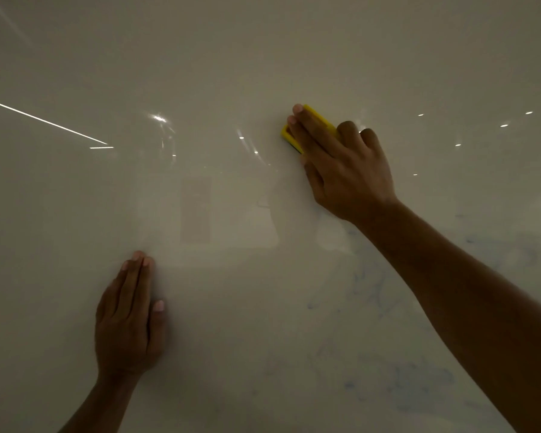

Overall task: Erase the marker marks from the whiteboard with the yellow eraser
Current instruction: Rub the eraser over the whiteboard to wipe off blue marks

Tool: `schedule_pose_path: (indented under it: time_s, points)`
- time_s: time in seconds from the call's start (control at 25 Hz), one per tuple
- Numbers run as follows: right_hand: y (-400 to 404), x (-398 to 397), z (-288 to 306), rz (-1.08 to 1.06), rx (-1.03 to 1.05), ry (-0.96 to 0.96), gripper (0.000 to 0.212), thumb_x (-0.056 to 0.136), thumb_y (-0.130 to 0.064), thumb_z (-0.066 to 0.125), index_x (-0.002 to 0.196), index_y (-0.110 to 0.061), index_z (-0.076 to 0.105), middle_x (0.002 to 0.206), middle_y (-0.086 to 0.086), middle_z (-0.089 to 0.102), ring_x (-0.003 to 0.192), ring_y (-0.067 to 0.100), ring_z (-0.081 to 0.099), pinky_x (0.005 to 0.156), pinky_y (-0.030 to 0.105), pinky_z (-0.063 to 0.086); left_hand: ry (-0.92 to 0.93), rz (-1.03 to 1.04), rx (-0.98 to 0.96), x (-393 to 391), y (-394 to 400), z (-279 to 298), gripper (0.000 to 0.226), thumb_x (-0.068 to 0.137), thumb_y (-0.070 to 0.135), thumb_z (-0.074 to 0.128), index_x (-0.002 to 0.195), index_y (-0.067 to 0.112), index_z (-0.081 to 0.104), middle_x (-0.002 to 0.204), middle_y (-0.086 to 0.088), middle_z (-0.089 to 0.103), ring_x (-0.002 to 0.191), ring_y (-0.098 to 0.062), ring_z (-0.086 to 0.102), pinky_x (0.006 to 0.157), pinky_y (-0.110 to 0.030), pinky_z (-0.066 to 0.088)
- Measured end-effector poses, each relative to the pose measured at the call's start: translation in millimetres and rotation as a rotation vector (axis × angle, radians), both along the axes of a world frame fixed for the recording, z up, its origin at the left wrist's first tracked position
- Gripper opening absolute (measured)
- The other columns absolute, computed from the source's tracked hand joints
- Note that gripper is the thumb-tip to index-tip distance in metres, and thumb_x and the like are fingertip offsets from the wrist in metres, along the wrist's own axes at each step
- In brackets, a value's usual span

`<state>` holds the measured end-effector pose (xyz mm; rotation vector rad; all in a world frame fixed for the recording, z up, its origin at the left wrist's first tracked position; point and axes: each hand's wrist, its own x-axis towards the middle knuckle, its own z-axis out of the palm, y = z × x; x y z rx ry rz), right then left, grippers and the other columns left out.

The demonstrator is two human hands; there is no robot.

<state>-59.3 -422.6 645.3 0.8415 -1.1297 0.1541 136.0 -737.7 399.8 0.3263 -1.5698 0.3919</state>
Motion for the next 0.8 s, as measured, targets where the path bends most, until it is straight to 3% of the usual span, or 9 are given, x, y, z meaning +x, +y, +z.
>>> schedule_pose_path:
  time_s: [0.16,0.36,0.44,0.64,0.8]
  points:
    - [-3,-4,-2,0.041,-0.087,0.063,0.044,0.11,-0.022,0.046,0.152,-0.016,0.056,0.159,0.0,0.05,0.093,0.036,0.066,0.074,0.041,0.05,0.0,0.001,0.013,-2,1,0,0.064,0.113,0.03,0.033,0.162,-0.011,0.046,0.171,-0.026,0.044,0.155,-0.046,0.048,0.125,-0.057,0.039]
    - [-8,-2,2,0.069,-0.221,-0.167,0.048,0.112,-0.026,0.037,0.159,-0.019,0.046,0.166,-0.003,0.04,0.108,0.041,0.061,0.086,0.045,0.046,-0.003,0.001,-0.006,-2,-4,-1,0.065,0.114,0.031,0.032,0.164,-0.009,0.043,0.174,-0.023,0.039,0.171,-0.018,0.02,0.131,-0.05,0.033]
    - [-6,-2,0,0.101,-0.174,-0.135,0.046,0.111,-0.024,0.041,0.156,-0.018,0.05,0.164,-0.002,0.044,0.106,0.041,0.062,0.085,0.044,0.045,0.0,0.005,-0.006,-3,-5,-1,0.065,0.112,0.029,0.035,0.165,-0.008,0.042,0.174,-0.022,0.039,0.171,-0.018,0.019,0.132,-0.048,0.031]
    - [13,-14,-4,0.121,0.055,0.102,0.039,0.11,-0.024,0.053,0.147,-0.021,0.062,0.149,0.0,0.061,0.099,0.038,0.067,0.079,0.041,0.05,0.007,0.02,-0.029,-2,-4,-1,0.064,0.11,0.025,0.039,0.164,-0.009,0.042,0.172,-0.027,0.042,0.17,-0.021,0.021,0.125,-0.06,0.039]
    - [21,-22,5,0.129,-0.061,0.046,0.039,0.11,-0.026,0.05,0.147,-0.023,0.061,0.149,-0.003,0.061,0.099,0.037,0.066,0.08,0.041,0.048,0.005,0.028,-0.03,-2,-3,-1,0.064,0.11,0.025,0.038,0.162,-0.012,0.043,0.171,-0.029,0.043,0.167,-0.032,0.032,0.123,-0.061,0.04]
